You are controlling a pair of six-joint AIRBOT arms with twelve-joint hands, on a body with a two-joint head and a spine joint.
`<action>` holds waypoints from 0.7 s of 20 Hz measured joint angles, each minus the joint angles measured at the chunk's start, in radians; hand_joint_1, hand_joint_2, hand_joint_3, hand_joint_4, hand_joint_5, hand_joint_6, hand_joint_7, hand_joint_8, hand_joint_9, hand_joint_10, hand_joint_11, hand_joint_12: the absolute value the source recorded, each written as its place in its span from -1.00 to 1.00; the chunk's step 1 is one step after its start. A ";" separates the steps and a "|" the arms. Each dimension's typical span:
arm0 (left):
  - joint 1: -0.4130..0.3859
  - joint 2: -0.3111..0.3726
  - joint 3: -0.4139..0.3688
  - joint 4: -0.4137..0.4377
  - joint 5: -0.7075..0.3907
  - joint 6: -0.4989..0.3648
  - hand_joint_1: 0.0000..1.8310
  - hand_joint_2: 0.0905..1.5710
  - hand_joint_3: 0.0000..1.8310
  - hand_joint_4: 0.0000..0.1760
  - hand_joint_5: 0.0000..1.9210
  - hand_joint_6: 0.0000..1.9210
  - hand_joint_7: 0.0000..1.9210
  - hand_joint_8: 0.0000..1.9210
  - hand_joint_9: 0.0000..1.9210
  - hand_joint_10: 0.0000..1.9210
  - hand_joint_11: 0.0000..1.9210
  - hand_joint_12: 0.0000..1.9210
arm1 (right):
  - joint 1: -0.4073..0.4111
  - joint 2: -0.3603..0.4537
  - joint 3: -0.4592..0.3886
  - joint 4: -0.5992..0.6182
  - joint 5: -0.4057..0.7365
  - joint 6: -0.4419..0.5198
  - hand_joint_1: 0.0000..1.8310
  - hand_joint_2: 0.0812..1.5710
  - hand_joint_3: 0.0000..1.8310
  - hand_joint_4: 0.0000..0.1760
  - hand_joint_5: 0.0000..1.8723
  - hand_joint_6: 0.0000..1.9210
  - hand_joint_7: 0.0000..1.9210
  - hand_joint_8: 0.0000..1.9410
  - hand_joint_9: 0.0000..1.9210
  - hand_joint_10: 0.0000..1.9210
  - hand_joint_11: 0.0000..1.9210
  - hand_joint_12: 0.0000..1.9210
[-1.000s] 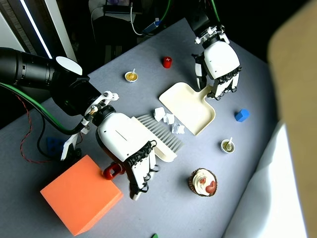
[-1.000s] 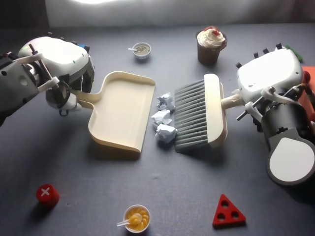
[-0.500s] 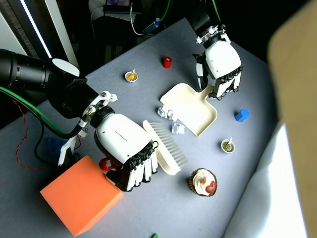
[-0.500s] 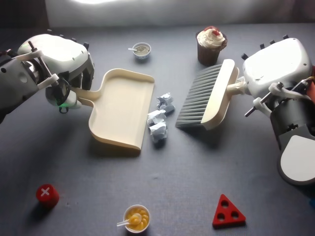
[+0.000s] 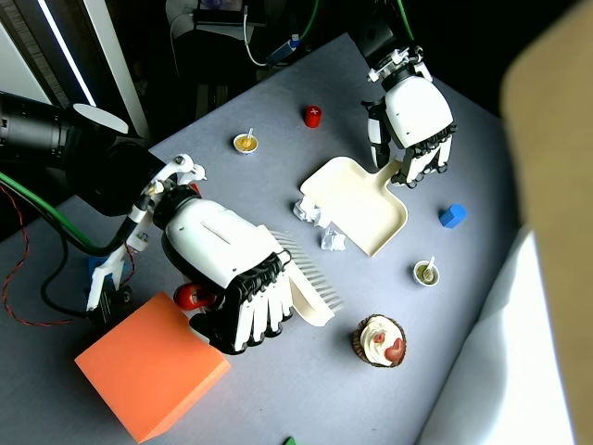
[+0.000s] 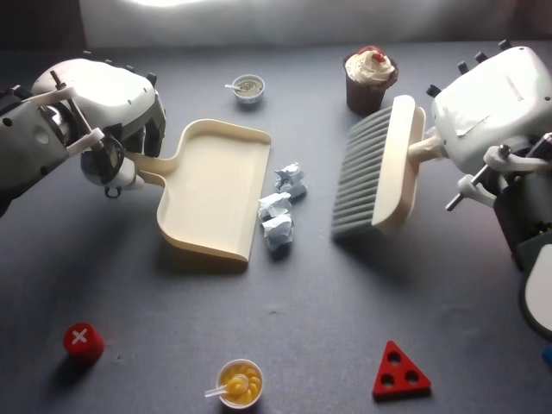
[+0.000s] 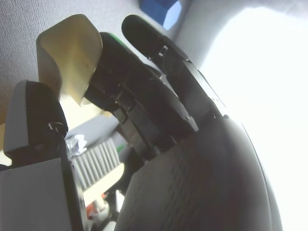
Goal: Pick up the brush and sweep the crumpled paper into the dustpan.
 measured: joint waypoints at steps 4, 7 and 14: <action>0.000 0.000 0.003 0.001 0.001 0.000 0.37 0.29 -1.00 -0.89 0.11 -0.07 0.27 -0.46 0.22 -1.00 -0.22 -0.24 | 0.012 0.024 -0.049 -0.068 0.011 -0.088 0.78 0.49 -1.00 1.00 0.00 1.00 -0.01 1.00 0.13 1.00 0.27 1.00; 0.000 0.000 0.003 0.001 0.002 0.000 0.37 0.29 -1.00 -0.96 0.09 -0.05 0.29 -0.48 0.23 -0.99 -0.21 -0.23 | 0.028 0.033 -0.069 -0.094 0.023 -0.134 0.79 0.47 -1.00 1.00 -0.03 1.00 -0.07 1.00 0.13 1.00 0.26 1.00; -0.002 0.000 0.003 0.002 0.004 0.000 0.37 0.30 -1.00 -0.86 0.11 -0.06 0.25 -0.42 0.22 -1.00 -0.23 -0.22 | 0.097 0.040 -0.082 0.001 0.106 -0.253 0.76 0.45 -1.00 1.00 0.00 1.00 -0.08 1.00 0.07 1.00 0.23 1.00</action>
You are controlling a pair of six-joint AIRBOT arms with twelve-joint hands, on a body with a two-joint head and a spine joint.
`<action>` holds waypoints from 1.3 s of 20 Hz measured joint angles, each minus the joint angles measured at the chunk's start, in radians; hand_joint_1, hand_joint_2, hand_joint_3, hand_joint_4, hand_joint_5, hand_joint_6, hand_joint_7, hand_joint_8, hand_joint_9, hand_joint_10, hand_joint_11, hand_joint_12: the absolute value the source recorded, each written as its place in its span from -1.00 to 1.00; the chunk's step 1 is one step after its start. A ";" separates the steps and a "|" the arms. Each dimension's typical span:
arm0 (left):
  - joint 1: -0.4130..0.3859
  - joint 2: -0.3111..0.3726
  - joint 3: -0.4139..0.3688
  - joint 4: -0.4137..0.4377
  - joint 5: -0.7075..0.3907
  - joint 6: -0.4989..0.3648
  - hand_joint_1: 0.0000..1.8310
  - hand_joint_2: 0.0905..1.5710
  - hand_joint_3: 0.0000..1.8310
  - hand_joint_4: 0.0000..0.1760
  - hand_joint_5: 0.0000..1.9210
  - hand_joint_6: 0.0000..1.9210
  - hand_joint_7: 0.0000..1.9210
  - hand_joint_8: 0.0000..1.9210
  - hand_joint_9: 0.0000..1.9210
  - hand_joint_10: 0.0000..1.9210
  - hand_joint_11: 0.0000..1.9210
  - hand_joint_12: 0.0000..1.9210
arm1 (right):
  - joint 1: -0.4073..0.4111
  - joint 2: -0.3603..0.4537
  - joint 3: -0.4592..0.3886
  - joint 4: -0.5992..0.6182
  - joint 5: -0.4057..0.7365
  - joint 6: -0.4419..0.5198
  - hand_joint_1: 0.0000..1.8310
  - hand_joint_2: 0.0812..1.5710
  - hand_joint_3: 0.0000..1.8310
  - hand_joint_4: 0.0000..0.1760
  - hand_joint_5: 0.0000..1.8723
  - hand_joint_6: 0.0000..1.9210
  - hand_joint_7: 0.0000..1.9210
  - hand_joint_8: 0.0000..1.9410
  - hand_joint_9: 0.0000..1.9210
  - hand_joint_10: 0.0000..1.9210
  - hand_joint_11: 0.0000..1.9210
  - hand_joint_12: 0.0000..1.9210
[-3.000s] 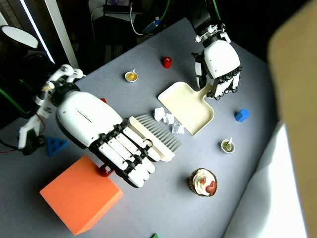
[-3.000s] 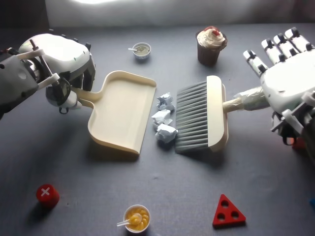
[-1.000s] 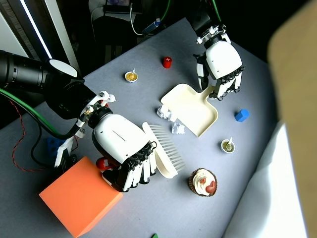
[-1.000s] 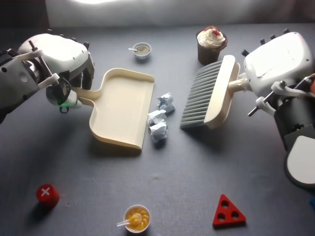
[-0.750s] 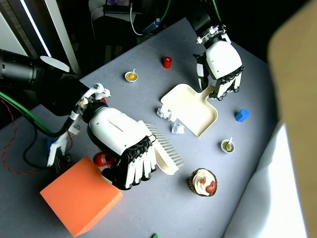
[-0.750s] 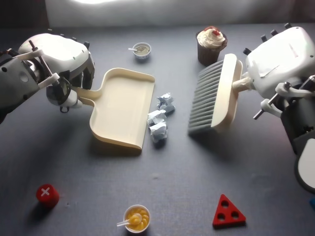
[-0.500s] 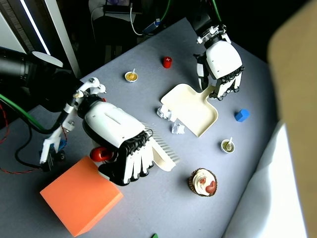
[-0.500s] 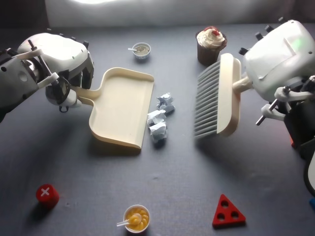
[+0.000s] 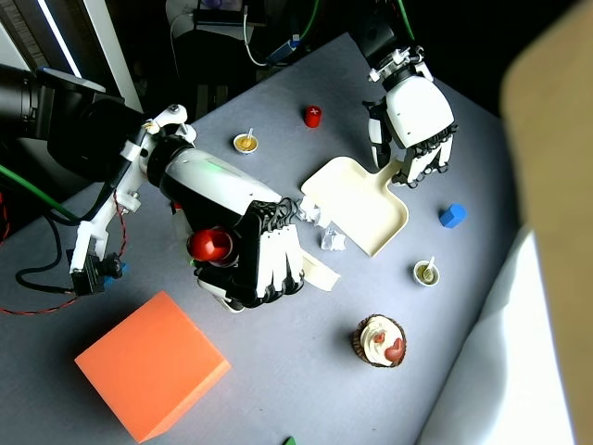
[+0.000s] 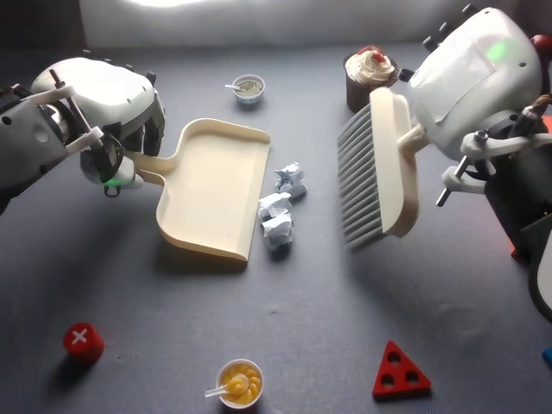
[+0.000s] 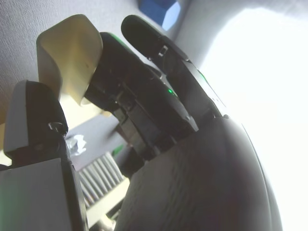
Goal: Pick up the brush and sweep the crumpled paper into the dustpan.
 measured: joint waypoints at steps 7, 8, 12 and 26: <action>0.000 0.000 0.000 0.001 0.001 0.000 0.36 0.30 -1.00 -0.92 0.08 -0.03 0.25 -0.42 0.23 -1.00 -0.23 -0.20 | 0.059 -0.038 0.027 0.095 0.094 -0.107 0.74 0.48 -1.00 1.00 0.00 1.00 -0.04 1.00 0.10 1.00 0.22 1.00; 0.000 0.000 0.000 0.001 0.002 0.000 0.36 0.31 -1.00 -0.94 0.08 -0.02 0.25 -0.42 0.23 -1.00 -0.23 -0.20 | 0.062 -0.040 0.030 0.109 0.101 -0.126 0.74 0.48 -1.00 1.00 0.00 1.00 -0.03 1.00 0.10 1.00 0.22 1.00; 0.000 0.000 0.000 0.002 0.003 0.000 0.36 0.30 -1.00 -0.90 0.08 -0.03 0.25 -0.41 0.23 -1.00 -0.23 -0.19 | 0.074 -0.044 0.033 0.131 0.104 -0.201 0.76 0.49 -1.00 1.00 -0.01 1.00 -0.02 1.00 0.13 1.00 0.24 1.00; 0.000 0.000 0.000 0.004 0.004 0.000 0.36 0.31 -1.00 -0.93 0.08 -0.02 0.24 -0.40 0.23 -1.00 -0.22 -0.20 | 0.085 -0.162 0.092 0.077 0.087 -0.331 0.76 0.49 -1.00 1.00 -0.03 1.00 0.00 1.00 0.13 1.00 0.25 1.00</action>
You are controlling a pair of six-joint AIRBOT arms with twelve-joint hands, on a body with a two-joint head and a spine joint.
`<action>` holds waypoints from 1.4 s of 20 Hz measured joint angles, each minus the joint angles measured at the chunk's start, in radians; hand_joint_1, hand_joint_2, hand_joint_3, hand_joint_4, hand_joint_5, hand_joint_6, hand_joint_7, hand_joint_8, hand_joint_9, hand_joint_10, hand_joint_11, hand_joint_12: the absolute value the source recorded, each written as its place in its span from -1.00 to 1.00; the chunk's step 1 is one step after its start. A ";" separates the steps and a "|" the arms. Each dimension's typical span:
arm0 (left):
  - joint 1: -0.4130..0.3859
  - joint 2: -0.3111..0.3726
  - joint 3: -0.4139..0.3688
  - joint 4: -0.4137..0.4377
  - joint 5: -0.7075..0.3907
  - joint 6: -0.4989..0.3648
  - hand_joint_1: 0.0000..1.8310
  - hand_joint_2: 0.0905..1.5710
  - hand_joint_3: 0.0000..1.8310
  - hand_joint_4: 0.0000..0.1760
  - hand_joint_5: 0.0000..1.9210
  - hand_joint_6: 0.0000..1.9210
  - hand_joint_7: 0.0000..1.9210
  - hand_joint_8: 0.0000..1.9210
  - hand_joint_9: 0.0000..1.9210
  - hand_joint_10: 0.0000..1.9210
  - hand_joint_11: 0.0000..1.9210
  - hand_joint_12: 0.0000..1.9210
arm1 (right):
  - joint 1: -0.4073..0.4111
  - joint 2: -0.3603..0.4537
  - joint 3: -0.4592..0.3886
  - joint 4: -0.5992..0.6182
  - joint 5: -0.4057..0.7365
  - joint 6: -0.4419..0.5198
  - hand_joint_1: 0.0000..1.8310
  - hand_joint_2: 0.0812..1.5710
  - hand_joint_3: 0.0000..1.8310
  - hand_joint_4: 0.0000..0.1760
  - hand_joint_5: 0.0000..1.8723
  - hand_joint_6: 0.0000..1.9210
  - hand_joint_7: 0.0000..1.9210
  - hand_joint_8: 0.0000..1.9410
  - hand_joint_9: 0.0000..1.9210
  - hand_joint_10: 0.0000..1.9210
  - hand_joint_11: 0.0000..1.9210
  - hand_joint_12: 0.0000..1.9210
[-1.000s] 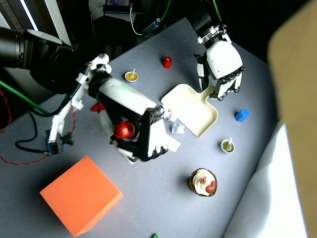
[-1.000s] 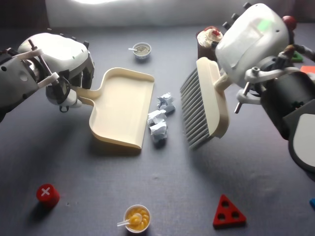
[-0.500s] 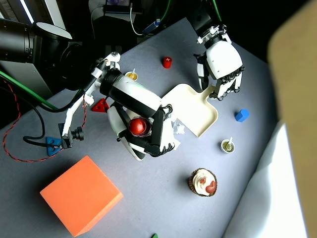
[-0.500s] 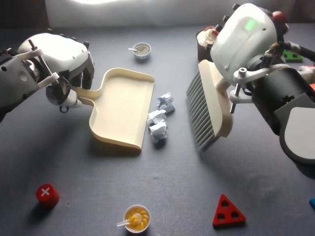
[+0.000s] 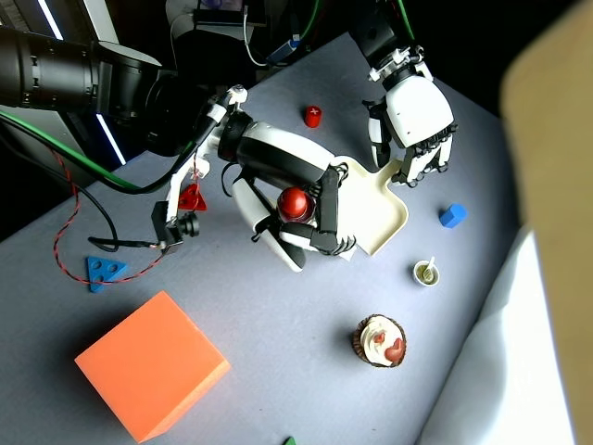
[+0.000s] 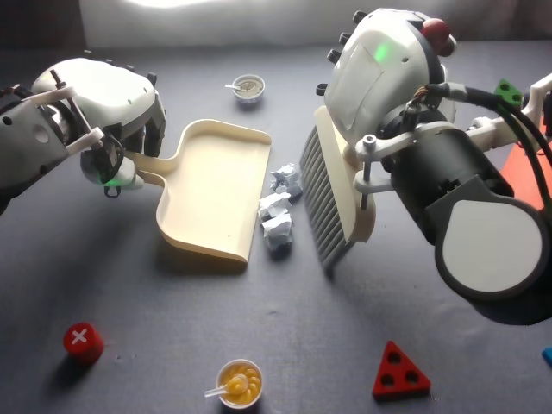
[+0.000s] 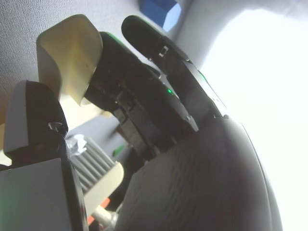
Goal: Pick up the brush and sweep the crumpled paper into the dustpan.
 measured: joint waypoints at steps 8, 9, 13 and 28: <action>-0.001 -0.001 -0.003 0.000 0.000 0.000 0.36 0.31 -1.00 -1.00 0.06 0.02 0.26 -0.45 0.23 -1.00 -0.20 -0.22 | 0.000 -0.043 0.043 0.003 -0.025 -0.014 0.76 0.49 -1.00 1.00 -0.01 1.00 0.01 1.00 0.14 1.00 0.27 1.00; -0.001 -0.001 -0.005 0.000 0.000 0.000 0.37 0.31 -1.00 -1.00 0.07 0.01 0.26 -0.45 0.23 -1.00 -0.19 -0.22 | 0.000 -0.051 0.050 0.005 -0.031 -0.015 0.77 0.49 -1.00 1.00 0.01 1.00 0.05 1.00 0.16 1.00 0.26 1.00; -0.001 -0.001 -0.005 0.001 0.000 0.000 0.37 0.31 -1.00 -1.00 0.05 0.03 0.27 -0.46 0.24 -1.00 -0.24 -0.21 | 0.008 -0.084 0.076 0.019 -0.047 0.000 0.76 0.48 -1.00 1.00 0.01 1.00 0.01 1.00 0.10 1.00 0.22 1.00; -0.001 -0.001 -0.002 0.001 0.005 0.000 0.37 0.29 -1.00 -0.98 0.10 -0.05 0.27 -0.48 0.23 -1.00 -0.21 -0.22 | 0.026 -0.086 0.092 -0.013 -0.111 0.215 0.76 0.48 -1.00 1.00 -0.01 1.00 0.02 1.00 0.11 1.00 0.23 1.00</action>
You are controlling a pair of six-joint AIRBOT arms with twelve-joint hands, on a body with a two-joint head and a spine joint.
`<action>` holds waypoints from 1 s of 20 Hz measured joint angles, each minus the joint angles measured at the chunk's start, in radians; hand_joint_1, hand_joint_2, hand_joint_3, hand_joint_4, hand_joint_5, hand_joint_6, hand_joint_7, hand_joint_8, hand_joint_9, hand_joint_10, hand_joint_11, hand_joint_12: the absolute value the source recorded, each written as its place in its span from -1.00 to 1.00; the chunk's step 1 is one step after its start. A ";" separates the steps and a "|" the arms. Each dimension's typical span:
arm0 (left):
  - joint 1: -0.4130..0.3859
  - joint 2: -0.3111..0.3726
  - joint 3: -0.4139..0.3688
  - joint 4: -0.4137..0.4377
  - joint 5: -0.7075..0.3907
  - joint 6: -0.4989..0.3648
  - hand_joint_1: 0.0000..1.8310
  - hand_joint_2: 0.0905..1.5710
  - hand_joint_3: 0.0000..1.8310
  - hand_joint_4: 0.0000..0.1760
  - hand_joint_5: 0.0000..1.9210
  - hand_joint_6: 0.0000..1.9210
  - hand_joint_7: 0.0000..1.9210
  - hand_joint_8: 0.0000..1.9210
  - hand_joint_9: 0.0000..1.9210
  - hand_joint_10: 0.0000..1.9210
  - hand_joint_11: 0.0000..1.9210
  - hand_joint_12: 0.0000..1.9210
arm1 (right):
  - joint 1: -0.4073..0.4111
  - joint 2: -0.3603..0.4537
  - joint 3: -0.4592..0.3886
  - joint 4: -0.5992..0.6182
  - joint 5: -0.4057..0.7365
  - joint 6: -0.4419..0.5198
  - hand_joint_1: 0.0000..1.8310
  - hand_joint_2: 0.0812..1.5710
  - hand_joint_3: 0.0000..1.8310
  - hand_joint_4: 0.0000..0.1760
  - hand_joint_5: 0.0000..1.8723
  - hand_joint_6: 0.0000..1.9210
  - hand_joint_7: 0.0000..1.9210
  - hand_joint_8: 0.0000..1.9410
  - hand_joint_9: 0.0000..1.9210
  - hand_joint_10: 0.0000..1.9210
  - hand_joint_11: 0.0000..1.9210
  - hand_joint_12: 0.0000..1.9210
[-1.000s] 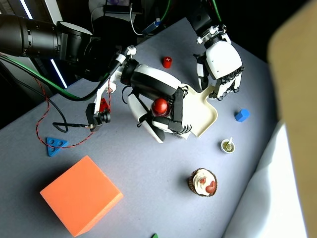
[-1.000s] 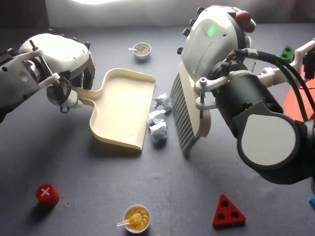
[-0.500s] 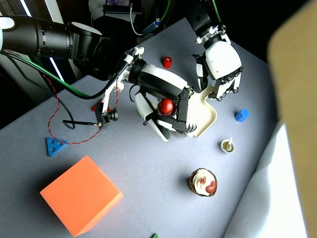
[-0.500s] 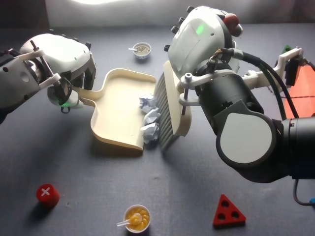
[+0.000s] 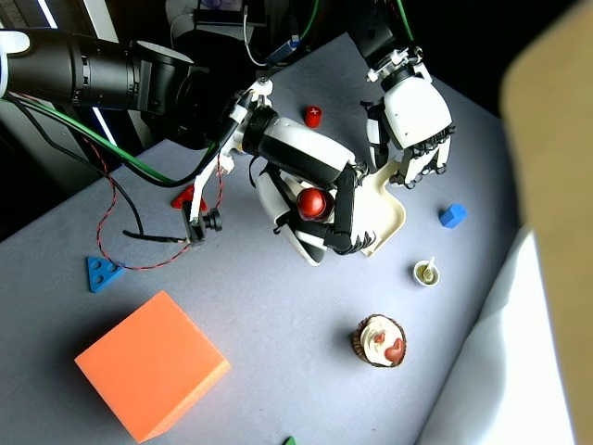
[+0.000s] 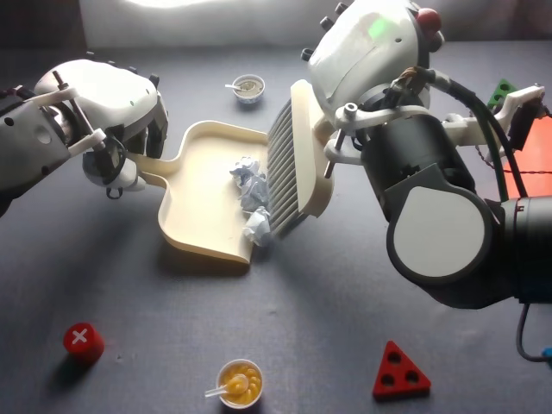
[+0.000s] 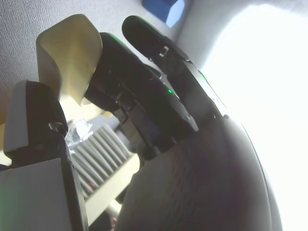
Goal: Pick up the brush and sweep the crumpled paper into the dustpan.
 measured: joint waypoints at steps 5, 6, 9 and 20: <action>0.000 0.000 0.001 0.000 0.002 0.000 0.37 0.30 -1.00 -0.98 0.11 -0.05 0.27 -0.47 0.22 -1.00 -0.21 -0.22 | -0.004 0.040 -0.019 -0.010 0.024 -0.080 0.78 0.49 -1.00 1.00 -0.01 1.00 0.04 1.00 0.13 1.00 0.25 1.00; 0.000 0.000 0.001 0.000 0.003 0.000 0.36 0.30 -1.00 -1.00 0.09 -0.02 0.24 -0.43 0.22 -1.00 -0.21 -0.23 | -0.014 0.049 -0.026 -0.026 0.032 -0.114 0.77 0.50 -1.00 1.00 -0.01 1.00 0.04 1.00 0.14 1.00 0.25 1.00; 0.000 0.000 0.003 0.000 0.006 0.000 0.37 0.30 -1.00 -1.00 0.09 -0.01 0.27 -0.48 0.25 -1.00 -0.18 -0.26 | -0.056 0.063 -0.050 -0.014 0.068 -0.150 0.76 0.49 -1.00 1.00 0.00 1.00 0.05 1.00 0.14 1.00 0.24 1.00; 0.000 0.000 0.003 0.000 0.007 0.000 0.37 0.30 -1.00 -1.00 0.08 -0.01 0.27 -0.46 0.24 -1.00 -0.17 -0.24 | -0.037 -0.031 0.008 -0.019 0.080 -0.148 0.79 0.48 -1.00 1.00 0.02 1.00 0.05 1.00 0.14 1.00 0.25 1.00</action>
